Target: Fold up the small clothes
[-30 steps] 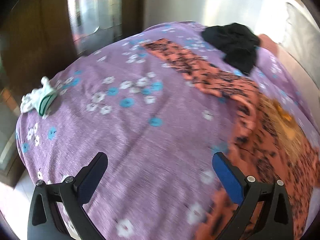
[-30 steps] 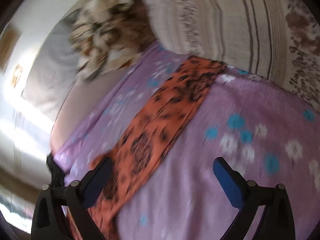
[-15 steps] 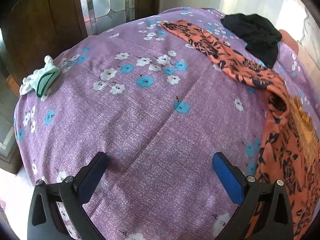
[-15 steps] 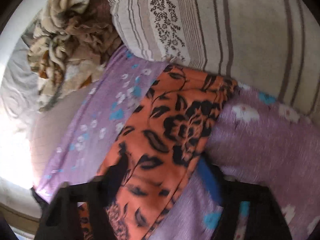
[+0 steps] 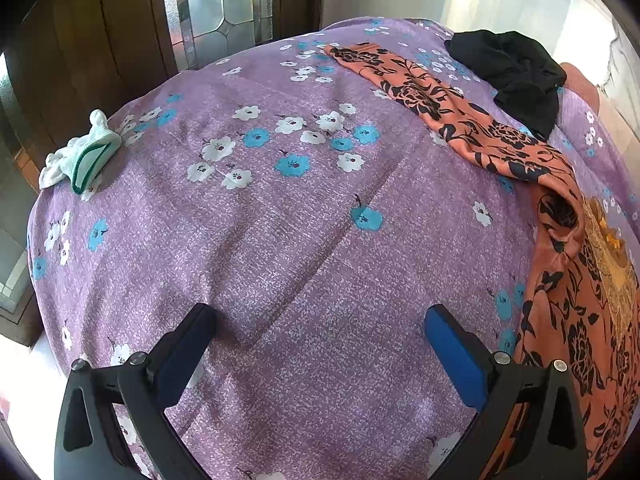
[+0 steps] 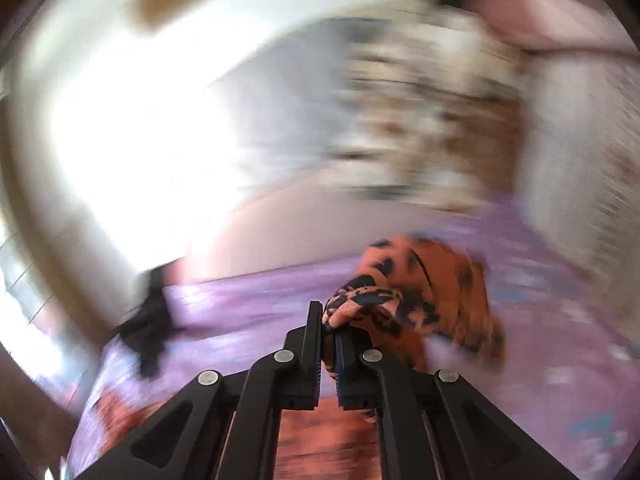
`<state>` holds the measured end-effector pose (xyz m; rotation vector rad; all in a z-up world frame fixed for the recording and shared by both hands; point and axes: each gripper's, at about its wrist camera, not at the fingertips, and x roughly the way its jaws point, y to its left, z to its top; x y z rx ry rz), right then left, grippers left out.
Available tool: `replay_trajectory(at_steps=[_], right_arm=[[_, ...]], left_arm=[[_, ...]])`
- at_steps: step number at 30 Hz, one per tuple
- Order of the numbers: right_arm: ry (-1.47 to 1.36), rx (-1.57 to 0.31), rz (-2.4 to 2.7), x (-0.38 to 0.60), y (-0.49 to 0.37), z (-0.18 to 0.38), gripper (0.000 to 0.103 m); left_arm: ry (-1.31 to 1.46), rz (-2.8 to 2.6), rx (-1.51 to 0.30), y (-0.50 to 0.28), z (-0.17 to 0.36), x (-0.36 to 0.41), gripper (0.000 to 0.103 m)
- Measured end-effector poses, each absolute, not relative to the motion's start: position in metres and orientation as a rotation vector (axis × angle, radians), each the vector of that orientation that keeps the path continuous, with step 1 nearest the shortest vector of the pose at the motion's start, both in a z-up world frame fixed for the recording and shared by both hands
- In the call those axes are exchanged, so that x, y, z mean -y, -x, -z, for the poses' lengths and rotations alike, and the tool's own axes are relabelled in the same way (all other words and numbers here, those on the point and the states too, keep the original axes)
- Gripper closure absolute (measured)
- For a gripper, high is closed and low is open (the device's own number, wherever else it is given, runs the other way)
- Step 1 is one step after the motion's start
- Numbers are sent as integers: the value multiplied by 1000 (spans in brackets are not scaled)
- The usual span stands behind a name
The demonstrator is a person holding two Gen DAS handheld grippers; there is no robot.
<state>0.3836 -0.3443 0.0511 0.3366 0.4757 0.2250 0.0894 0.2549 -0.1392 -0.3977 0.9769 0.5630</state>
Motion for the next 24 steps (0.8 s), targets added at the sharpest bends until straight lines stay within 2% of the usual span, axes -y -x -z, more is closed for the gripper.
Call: replay_trajectory(at_steps=[4, 6, 7, 8, 10, 16, 18, 20, 22, 24], right_arm=[[-246, -574, -447, 192, -364, -20, 94], [-164, -747, -544, 116, -370, 28, 75], [-137, -807, -559, 94, -370, 52, 43], [-95, -901, -553, 71, -372, 81, 17], [-51, -1019, -511, 50, -368, 123, 17], [-197, -855, -542, 98, -349, 68, 18], [-237, -812, -510, 123, -359, 56, 14], [-317, -806, -430, 148, -376, 61, 7], [-478, -950, -327, 184, -405, 108, 2], [-606, -1099, -276, 205, -418, 145, 4]], left_arm=[[384, -537, -981, -88, 139, -254, 0], [378, -522, -985, -87, 139, -253, 0], [374, -515, -986, -86, 139, -253, 0], [370, -512, -987, -86, 139, -253, 0], [352, -505, -993, -85, 139, -251, 0], [384, -490, -987, -82, 136, -253, 0], [398, -492, -983, -82, 134, -253, 0], [407, -490, -979, -81, 134, -253, 0], [424, -483, -970, -79, 132, -255, 0], [452, -476, -958, -77, 131, -257, 0]])
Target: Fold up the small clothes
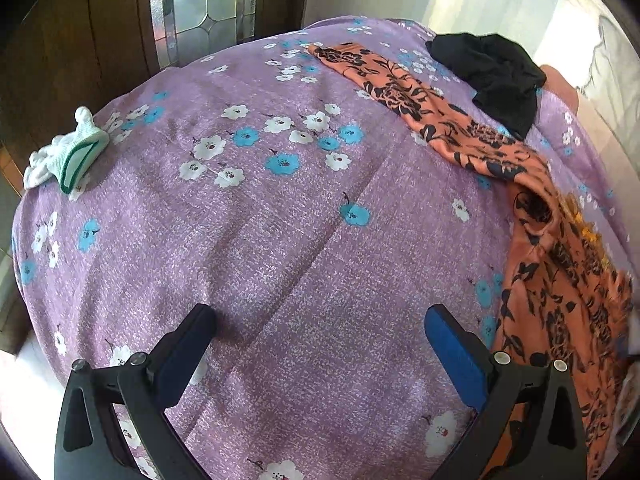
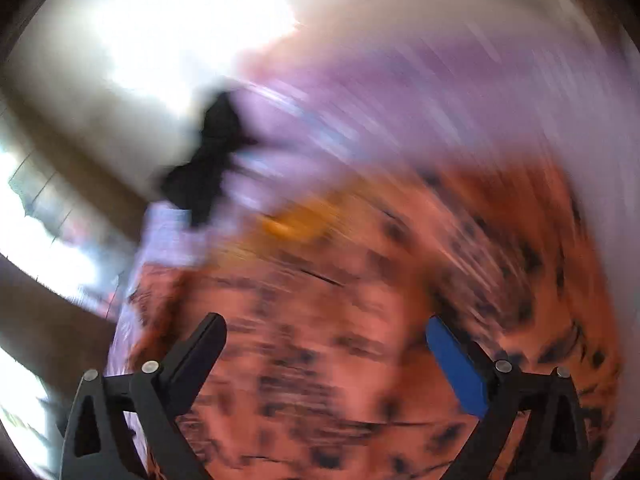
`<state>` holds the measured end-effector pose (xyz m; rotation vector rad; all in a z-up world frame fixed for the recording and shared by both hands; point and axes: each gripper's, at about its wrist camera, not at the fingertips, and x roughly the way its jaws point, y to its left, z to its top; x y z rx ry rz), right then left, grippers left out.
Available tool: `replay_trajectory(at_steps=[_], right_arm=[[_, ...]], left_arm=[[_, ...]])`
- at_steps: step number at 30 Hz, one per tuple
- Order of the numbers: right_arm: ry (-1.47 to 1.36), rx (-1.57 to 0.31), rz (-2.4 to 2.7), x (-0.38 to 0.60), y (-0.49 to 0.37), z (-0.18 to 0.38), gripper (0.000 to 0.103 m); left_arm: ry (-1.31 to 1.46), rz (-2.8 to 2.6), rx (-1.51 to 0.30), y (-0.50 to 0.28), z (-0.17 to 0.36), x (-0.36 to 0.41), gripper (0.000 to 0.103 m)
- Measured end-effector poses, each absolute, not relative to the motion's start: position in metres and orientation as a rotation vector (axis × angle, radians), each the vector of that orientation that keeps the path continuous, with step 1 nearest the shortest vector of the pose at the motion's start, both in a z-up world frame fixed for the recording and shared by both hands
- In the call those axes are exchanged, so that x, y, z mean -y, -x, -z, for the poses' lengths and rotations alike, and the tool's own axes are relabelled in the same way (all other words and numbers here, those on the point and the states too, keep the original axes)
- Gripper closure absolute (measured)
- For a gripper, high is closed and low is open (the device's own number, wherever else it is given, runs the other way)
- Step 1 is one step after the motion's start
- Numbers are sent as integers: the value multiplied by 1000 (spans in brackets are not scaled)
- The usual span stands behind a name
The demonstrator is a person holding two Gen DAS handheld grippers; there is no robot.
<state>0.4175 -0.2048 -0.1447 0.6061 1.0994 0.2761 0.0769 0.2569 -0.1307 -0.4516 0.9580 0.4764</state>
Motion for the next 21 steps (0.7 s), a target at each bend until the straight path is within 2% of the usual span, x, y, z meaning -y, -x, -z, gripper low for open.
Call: replay_trajectory(at_steps=[5, 9, 12, 15, 21], right_arm=[[-693, -872, -444, 209, -386, 98, 5], [-596, -862, -488, 203, -351, 98, 5], [-588, -890, -503, 226, -320, 110, 5], [-632, -898, -511, 246, -307, 123, 5], [-612, -839, -511, 258, -301, 116, 5]], left_arm=[[607, -344, -844, -68, 112, -265, 0], [660, -180, -779, -95, 91, -266, 0], [748, -83, -746, -147, 80, -287, 0], [898, -35, -753, -202, 91, -317, 0], [979, -177, -797, -268, 118, -359, 0]])
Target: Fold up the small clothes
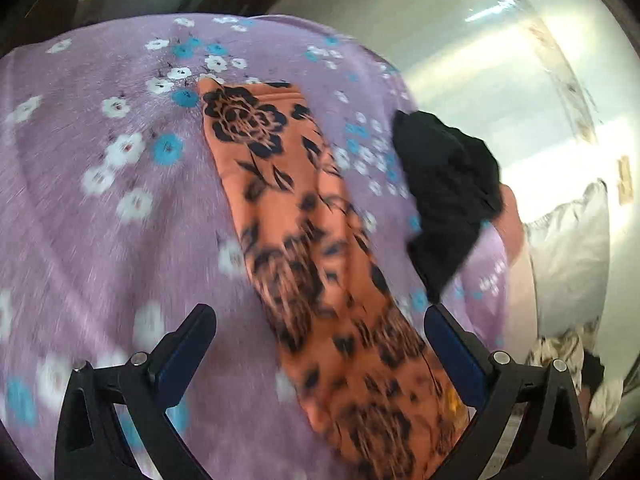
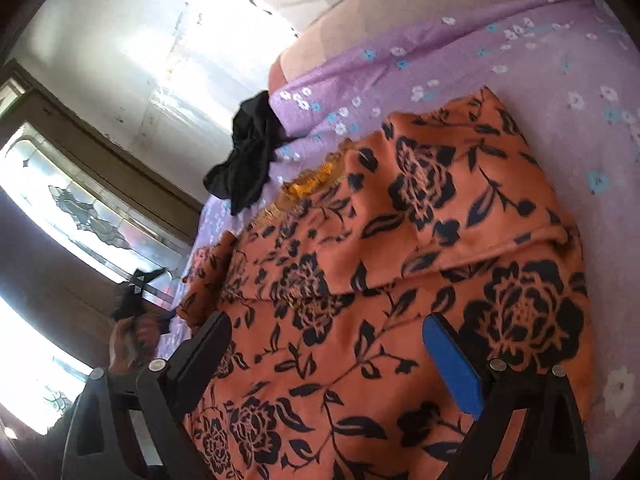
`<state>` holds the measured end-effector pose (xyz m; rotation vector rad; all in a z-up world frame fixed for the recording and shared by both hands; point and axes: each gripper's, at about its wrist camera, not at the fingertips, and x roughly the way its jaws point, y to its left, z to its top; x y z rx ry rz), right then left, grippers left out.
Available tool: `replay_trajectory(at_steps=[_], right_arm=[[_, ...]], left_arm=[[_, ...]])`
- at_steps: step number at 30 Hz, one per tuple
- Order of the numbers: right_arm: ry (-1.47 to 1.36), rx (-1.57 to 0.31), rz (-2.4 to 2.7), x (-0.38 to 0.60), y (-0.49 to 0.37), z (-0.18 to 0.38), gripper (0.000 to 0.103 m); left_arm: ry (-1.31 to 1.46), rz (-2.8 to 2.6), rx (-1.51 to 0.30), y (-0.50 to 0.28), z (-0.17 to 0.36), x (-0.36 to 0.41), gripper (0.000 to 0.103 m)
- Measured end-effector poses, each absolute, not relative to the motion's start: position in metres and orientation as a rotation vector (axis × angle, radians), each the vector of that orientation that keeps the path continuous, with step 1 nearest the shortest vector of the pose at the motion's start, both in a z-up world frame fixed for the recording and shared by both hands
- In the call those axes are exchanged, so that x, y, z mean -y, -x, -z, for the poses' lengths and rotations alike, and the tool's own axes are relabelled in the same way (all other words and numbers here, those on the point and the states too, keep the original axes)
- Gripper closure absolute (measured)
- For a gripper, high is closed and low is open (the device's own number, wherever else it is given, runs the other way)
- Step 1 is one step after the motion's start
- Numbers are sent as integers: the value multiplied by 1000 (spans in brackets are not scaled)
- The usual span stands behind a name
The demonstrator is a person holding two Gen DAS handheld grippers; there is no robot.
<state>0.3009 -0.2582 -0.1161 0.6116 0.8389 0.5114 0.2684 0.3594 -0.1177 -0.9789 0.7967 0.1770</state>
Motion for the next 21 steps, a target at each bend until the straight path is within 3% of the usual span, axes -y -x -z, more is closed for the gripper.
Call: replay_trajectory(at_steps=[10, 12, 13, 14, 15, 16, 18, 21], right_arm=[[-619, -850, -495, 255, -309, 125, 5], [-661, -864, -473, 261, -312, 131, 5], [-668, -866, -466, 263, -313, 132, 5], [-665, -867, -459, 264, -314, 133, 5], [-661, -869, -453, 264, -314, 133, 5], [-660, -870, -452, 264, -313, 133, 5], [-655, -870, -452, 265, -313, 132, 5], [-638, -858, -451, 264, -311, 129, 5]], left_arm=[[909, -294, -772, -328, 124, -395, 1], [871, -323, -777, -335, 128, -395, 7], [841, -346, -792, -337, 128, -395, 26], [809, -370, -812, -338, 129, -397, 56], [792, -397, -834, -340, 130, -400, 73], [818, -415, -853, -339, 135, -407, 98], [883, -386, -853, -337, 139, -417, 98], [766, -381, -838, -336, 112, -403, 99]])
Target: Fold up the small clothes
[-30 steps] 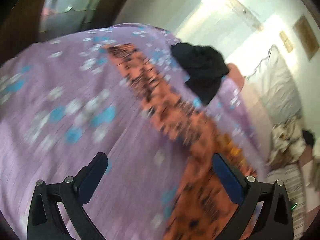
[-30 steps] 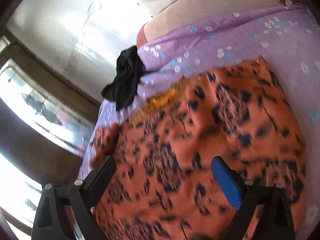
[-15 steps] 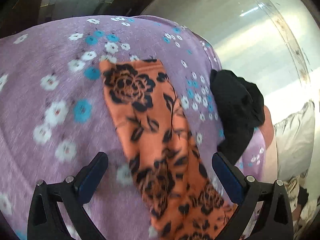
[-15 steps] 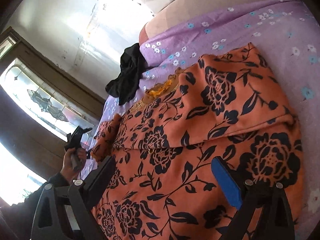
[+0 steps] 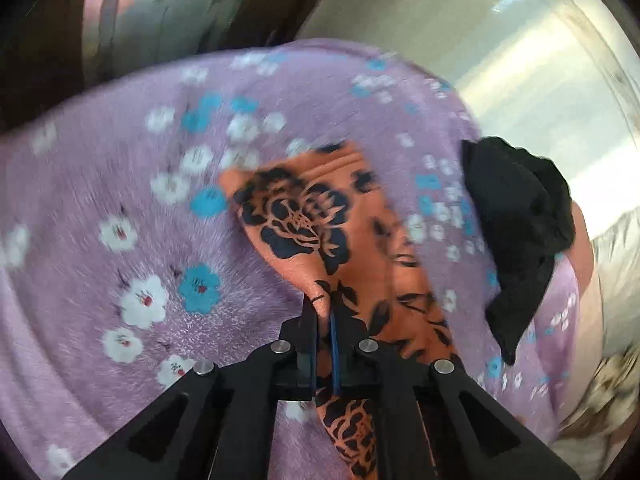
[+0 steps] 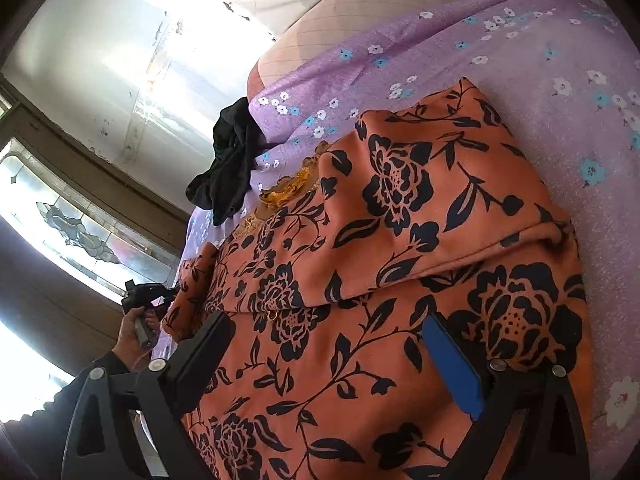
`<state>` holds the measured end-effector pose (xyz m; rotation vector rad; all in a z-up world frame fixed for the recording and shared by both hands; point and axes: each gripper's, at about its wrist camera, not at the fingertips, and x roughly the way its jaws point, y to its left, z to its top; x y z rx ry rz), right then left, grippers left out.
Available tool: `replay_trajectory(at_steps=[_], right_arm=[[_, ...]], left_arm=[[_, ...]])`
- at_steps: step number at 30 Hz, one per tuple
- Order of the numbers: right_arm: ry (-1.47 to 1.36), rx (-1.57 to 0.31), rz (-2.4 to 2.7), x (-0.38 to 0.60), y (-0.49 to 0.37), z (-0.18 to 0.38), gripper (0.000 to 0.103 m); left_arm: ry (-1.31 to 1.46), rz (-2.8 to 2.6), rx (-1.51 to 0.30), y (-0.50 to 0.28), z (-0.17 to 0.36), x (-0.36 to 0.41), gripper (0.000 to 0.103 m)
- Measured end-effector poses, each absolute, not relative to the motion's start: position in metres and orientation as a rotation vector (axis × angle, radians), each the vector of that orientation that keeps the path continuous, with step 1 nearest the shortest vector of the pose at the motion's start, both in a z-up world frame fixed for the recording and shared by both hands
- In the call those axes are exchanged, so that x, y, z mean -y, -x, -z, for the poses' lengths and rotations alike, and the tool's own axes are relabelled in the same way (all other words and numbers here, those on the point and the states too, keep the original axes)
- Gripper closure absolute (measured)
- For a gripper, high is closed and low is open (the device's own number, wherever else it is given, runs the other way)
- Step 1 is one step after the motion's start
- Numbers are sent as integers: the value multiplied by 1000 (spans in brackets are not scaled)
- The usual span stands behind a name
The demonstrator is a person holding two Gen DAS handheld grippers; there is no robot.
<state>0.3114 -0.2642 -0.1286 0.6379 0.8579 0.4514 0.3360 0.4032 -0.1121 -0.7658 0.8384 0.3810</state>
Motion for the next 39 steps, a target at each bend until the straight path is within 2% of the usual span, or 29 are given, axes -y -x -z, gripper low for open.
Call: replay_trajectory(at_steps=[4, 10, 13, 15, 16, 18, 19, 20, 21, 23, 25, 30, 36, 39], right_arm=[[-636, -822, -443, 266, -309, 121, 5], [-703, -793, -419, 282, -304, 118, 5], [-723, -757, -392, 294, -299, 112, 5], [-748, -723, -362, 306, -296, 107, 5], [-763, -707, -344, 312, -295, 105, 5], [-799, -692, -319, 324, -294, 105, 5], [-813, -689, -307, 329, -294, 106, 5], [-826, -693, -294, 333, -294, 107, 5], [-849, -697, -280, 339, -294, 110, 5], [-890, -696, -267, 348, -293, 112, 5], [-919, -689, -264, 355, -292, 113, 5], [-922, -698, -321, 348, -297, 107, 5], [-845, -774, -500, 311, -337, 89, 4], [-844, -878, -530, 300, -384, 107, 4]], left_arm=[[557, -292, -726, -334, 43, -343, 99], [280, 41, -537, -311, -57, -165, 99], [173, 222, -517, -297, -65, -59, 98], [95, 347, -560, -290, -45, 15, 97], [52, 408, -597, -288, -32, 43, 93], [-82, 500, -702, -283, 8, 99, 61], [-174, 509, -788, -282, 41, 124, 35], [-217, 502, -846, -281, 62, 134, 35], [-263, 460, -935, -284, 92, 136, 35], [-240, 388, -998, -284, 107, 115, 35], [-148, 363, -961, -277, 92, 85, 34], [-32, 236, -839, -262, 55, 0, 24], [119, 16, -873, -252, 74, -108, 24], [200, -26, -889, -261, 95, -133, 24]])
